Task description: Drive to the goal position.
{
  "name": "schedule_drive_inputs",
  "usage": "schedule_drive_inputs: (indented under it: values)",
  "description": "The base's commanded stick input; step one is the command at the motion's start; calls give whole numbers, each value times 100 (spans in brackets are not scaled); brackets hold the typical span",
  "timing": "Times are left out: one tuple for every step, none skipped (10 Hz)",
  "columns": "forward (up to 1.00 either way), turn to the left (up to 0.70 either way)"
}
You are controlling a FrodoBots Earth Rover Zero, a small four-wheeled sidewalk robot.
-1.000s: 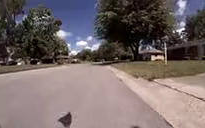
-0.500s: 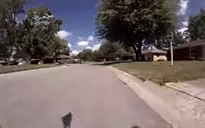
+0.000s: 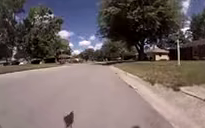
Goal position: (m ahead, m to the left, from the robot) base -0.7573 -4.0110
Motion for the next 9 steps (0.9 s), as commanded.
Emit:
schedule_drive_inputs:
  values:
    - [85,0]
    - [85,0]
    - [85,0]
    - [85,0]
    - [85,0]
    - [85,0]
    - [85,0]
    - [85,0]
    - [85,-25]
